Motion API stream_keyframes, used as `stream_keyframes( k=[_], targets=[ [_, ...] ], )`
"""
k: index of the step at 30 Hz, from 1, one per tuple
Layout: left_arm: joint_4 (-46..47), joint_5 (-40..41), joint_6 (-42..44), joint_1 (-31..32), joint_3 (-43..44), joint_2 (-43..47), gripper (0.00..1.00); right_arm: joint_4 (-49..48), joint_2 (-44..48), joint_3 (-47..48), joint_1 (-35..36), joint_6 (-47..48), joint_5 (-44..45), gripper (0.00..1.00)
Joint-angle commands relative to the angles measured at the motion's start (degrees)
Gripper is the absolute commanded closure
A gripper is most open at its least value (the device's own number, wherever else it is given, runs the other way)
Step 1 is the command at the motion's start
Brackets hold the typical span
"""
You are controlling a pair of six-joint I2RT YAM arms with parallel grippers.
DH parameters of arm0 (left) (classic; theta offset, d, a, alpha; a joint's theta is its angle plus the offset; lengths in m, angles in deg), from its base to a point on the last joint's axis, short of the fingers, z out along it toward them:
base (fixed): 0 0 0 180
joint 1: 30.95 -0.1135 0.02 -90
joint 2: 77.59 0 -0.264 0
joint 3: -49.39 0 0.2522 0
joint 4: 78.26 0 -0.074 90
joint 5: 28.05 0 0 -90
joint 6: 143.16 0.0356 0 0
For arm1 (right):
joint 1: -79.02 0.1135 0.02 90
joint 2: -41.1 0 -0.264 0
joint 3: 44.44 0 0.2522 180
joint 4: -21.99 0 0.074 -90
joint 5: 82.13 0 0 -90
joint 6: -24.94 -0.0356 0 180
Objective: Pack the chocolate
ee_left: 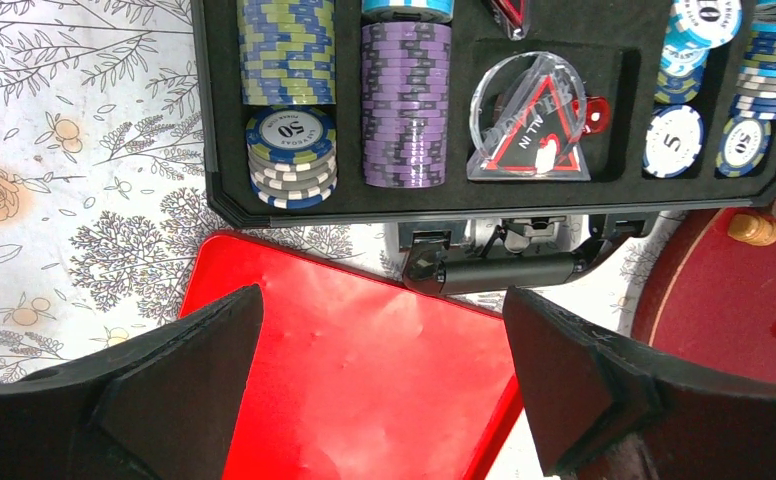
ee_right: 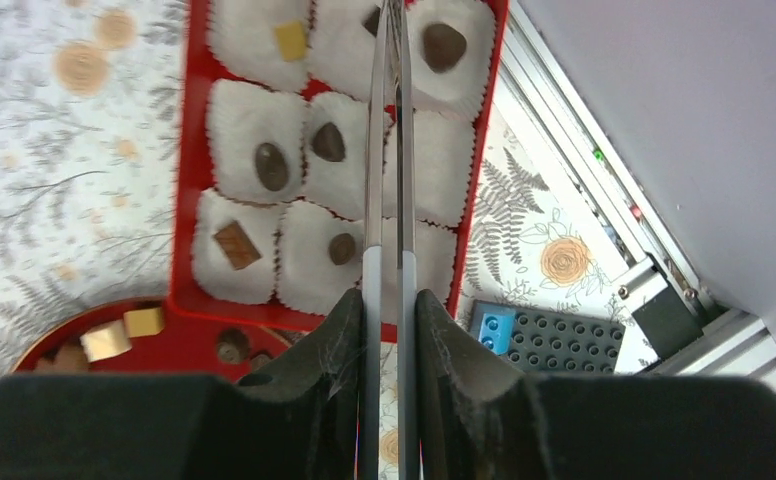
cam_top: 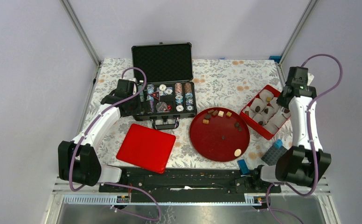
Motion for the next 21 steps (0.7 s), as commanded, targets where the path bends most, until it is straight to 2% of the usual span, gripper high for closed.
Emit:
stream_keyframes(
  k=[1,4,9,14,21],
  targets=[
    [1.0,-1.6,-1.1,0.2,1.7,3.6,0.01,4.6,5.5,4.0,6.9,0.4,-3.1,0.82],
    [1.0,-1.7,-1.2,0.2,1.7,4.5,0.01,9.2,6.3,4.2,17.8,0.0,-2.0,0.8],
    [1.0,-1.9,-1.7,0.2,1.9,4.9,0.01,14.6,7.7,0.6,28.0,-2.8,-2.9,0.78],
    [1.0,-2.3,-2.0,0.2,1.7,5.1,0.01,15.0,10.9,-4.7,32.6,-7.5,-6.7,0.74],
    [1.0,-2.2,-2.1,0.2,0.9,4.8,0.01,9.4,14.7,-11.4,36.0,-15.2,-8.9,0.73]
  ],
)
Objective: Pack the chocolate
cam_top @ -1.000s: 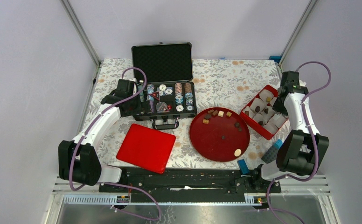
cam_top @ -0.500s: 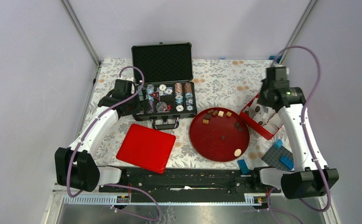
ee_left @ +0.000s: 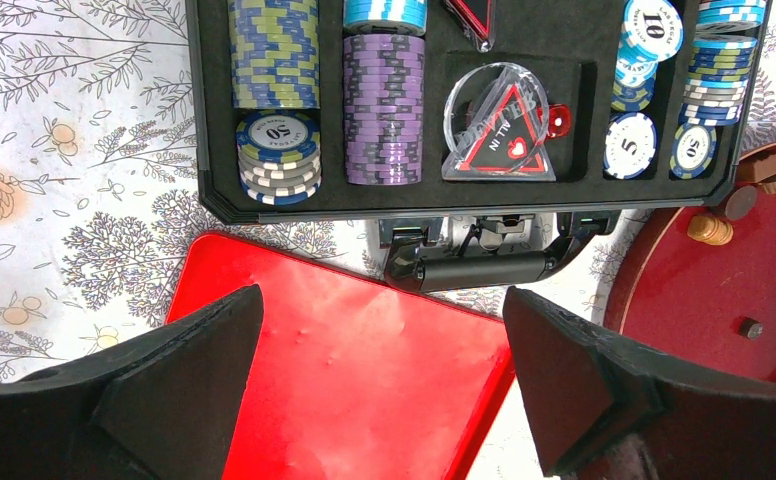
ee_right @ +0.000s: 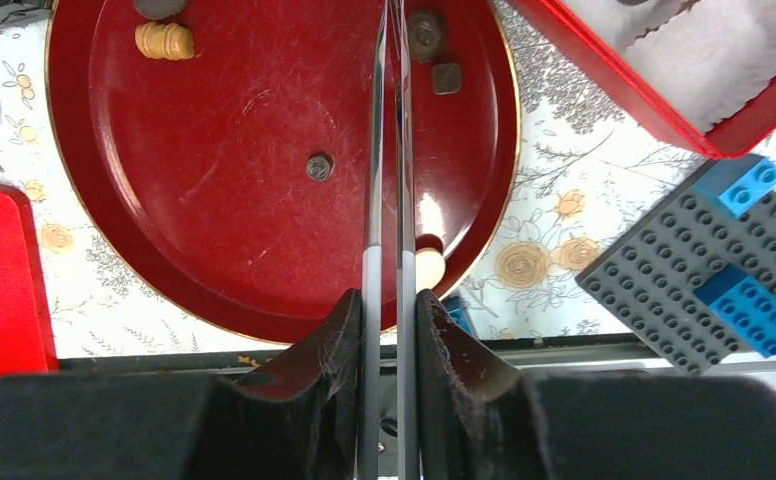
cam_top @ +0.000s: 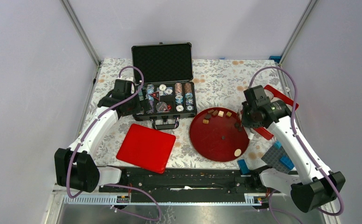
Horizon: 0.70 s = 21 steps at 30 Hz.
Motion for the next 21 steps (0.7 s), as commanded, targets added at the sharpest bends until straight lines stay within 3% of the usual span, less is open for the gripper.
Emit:
stream_keyframes(
  k=[1,21],
  targets=[
    [1.0,-1.4,-0.4,0.2,0.9,1.4,0.01,-4.7,2.3,-2.2,2.0,-6.5,-2.6,0.73],
    [1.4,-2.2,0.0,0.4,0.8,1.0,0.01,-12.5,-2.7,-7.1,11.1,-16.6,9.6,0.55]
  ],
)
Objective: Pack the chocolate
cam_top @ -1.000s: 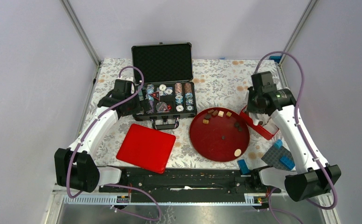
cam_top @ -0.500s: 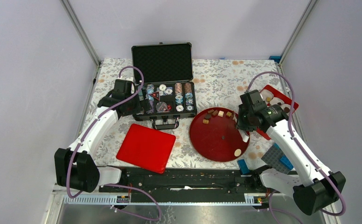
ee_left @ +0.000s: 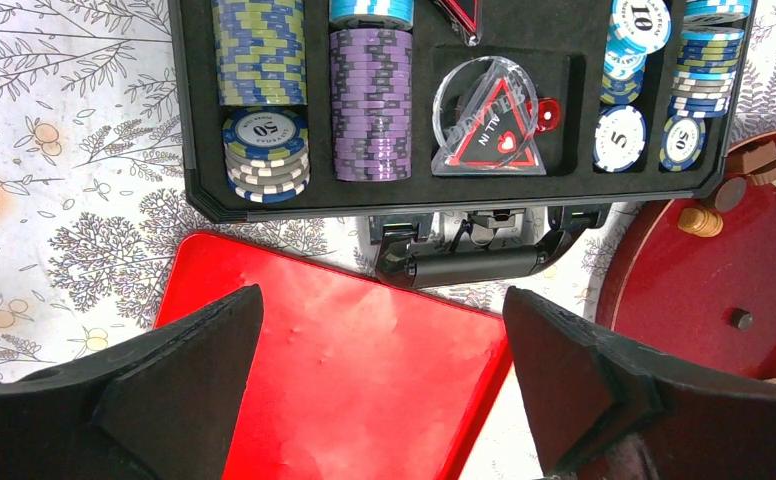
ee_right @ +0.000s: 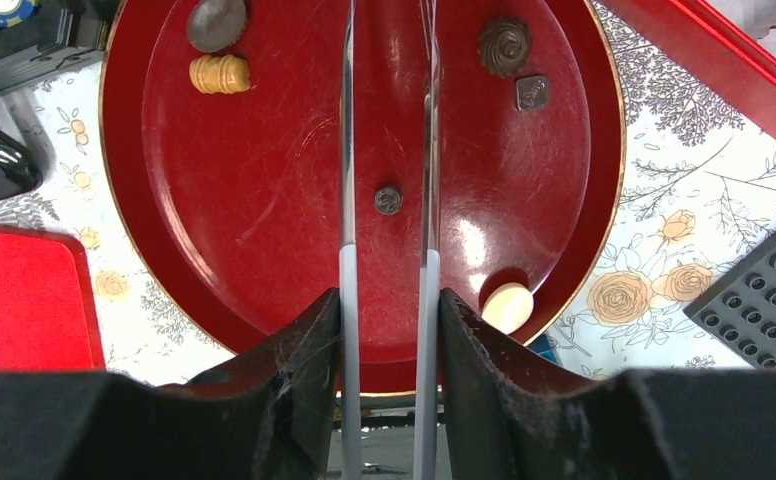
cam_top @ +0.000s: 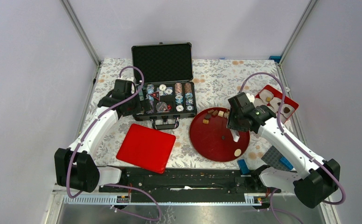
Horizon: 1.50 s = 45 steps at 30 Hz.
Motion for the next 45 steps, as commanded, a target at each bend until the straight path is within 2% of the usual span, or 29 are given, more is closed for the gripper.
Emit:
stream_keyframes(
  k=[1,9,23,27,37,45],
  targets=[
    [1.5,-1.2,0.0,0.3,0.8,0.9,0.01,-2.2,-0.8,0.2,1.7,-2.8,5.9,0.55],
    [1.9,-1.3,0.0,0.5,0.8,0.2,0.01,-4.6,-3.8,-0.7,2.3,-3.3,8.0,0.49],
    [1.9,-1.2,0.2,0.7,1.2,-0.7,0.01,-8.8,-9.5,-2.1,2.4,-5.0,8.7,0.51],
    [1.9,-1.1,0.2,0.8,1.1,-0.9,0.01,-8.9,-10.8,-2.3,2.4,-5.5,9.4,0.53],
    [2.1,-1.1,0.2,1.1,1.2,-1.6,0.01,-9.3,-10.5,-0.4,3.2,-6.0,8.5,0.66],
    [2.1,-1.8,0.2,1.3,1.7,-1.9,0.01,-4.8,-7.5,1.7,3.3,-5.7,3.3,0.75]
  ],
)
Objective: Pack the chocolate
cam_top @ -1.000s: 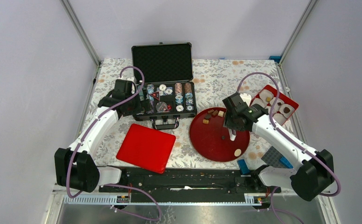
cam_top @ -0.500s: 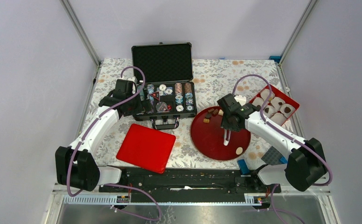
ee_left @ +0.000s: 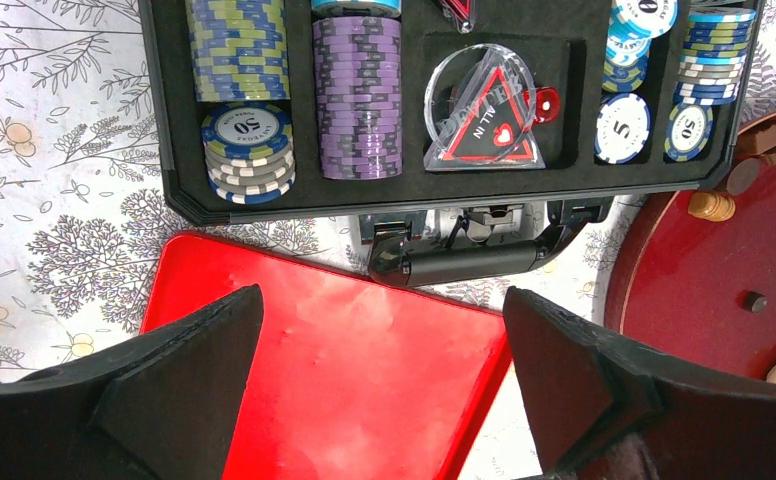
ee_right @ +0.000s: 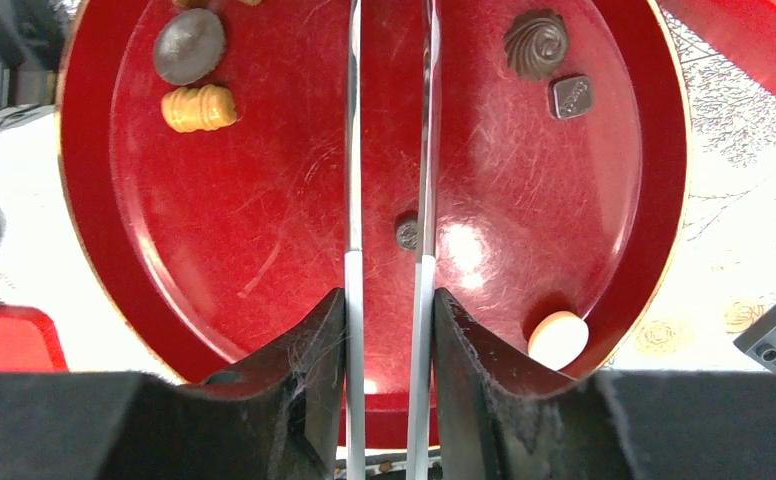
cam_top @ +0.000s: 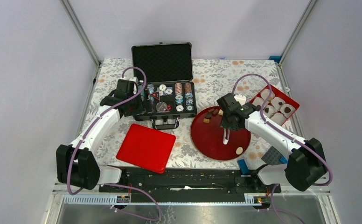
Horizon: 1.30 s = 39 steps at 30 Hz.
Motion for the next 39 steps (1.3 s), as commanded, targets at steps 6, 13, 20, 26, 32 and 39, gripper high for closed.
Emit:
stream_keyframes(
  k=[6,13,20,26,32,39],
  targets=[
    [1.8,-1.8,0.4,0.3,2.1,-0.3,0.01,8.2,8.2,5.0,0.6,0.3,-1.4,0.81],
    [1.8,-2.9,0.3,0.4,2.9,-1.1,0.01,12.9,10.4,8.7,0.5,0.0,0.5,0.82],
    [1.7,-3.1,0.3,0.5,2.8,-0.8,0.01,16.5,11.6,13.4,-0.6,1.7,5.7,0.82],
    [1.2,-1.1,0.9,0.6,3.5,-0.6,0.01,17.8,13.9,14.1,-9.5,7.6,7.7,0.82],
    [1.1,-2.3,0.9,0.7,3.6,-1.0,0.01,16.3,16.5,11.2,-21.9,14.8,7.3,0.82],
    [0.9,-1.5,1.4,0.7,3.1,-1.0,0.01,11.9,14.4,6.6,-32.3,20.1,5.0,0.82]
  ],
)
